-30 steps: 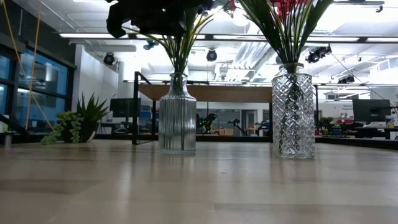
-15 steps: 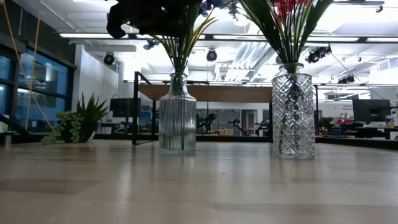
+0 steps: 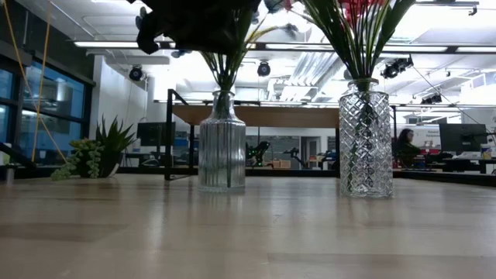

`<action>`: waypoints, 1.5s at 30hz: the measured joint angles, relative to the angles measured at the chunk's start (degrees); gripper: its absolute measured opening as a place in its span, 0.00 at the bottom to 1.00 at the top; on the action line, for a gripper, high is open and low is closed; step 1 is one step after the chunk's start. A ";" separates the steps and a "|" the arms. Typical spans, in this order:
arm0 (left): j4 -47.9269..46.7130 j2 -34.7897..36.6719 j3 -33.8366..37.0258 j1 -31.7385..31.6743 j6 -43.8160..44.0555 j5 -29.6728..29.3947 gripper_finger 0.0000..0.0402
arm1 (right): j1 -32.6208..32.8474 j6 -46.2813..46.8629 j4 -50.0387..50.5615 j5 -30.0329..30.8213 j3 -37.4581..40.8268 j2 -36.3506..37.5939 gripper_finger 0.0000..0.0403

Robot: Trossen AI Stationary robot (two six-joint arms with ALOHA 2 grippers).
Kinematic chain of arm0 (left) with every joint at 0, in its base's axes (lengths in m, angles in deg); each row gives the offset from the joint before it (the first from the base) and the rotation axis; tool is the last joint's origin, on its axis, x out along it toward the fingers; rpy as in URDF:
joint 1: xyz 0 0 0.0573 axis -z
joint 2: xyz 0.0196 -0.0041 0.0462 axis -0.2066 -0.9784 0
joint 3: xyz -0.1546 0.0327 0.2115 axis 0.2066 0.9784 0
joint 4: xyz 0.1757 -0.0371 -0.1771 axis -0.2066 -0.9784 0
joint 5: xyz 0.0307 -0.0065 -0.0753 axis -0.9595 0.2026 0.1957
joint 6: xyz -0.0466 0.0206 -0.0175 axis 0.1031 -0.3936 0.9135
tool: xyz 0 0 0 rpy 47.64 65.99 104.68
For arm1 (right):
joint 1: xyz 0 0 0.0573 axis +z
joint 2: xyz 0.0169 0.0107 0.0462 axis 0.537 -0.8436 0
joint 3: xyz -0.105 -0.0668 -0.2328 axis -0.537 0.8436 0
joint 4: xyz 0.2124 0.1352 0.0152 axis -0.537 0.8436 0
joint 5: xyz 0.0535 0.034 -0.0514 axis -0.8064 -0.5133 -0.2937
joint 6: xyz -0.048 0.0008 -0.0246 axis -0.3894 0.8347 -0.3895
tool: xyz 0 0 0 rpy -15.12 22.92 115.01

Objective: Pick and place flowers into a vace then onto a shelf
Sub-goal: Put the blue flowers into the left transparent flower vase

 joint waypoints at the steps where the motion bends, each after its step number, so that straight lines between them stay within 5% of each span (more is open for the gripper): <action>1: -0.80 0.00 0.00 0.00 0.00 0.62 0.28 | 0.00 0.00 0.00 0.00 0.00 0.00 0.21; 30: -16.54 4.46 -0.02 0.00 4.39 0.44 0.28 | 0.00 -0.17 0.16 -0.02 0.00 0.00 0.21; 45: -21.58 5.18 -0.02 -0.02 8.11 10.99 0.28 | 0.00 -0.15 0.49 -0.04 0.00 0.00 0.21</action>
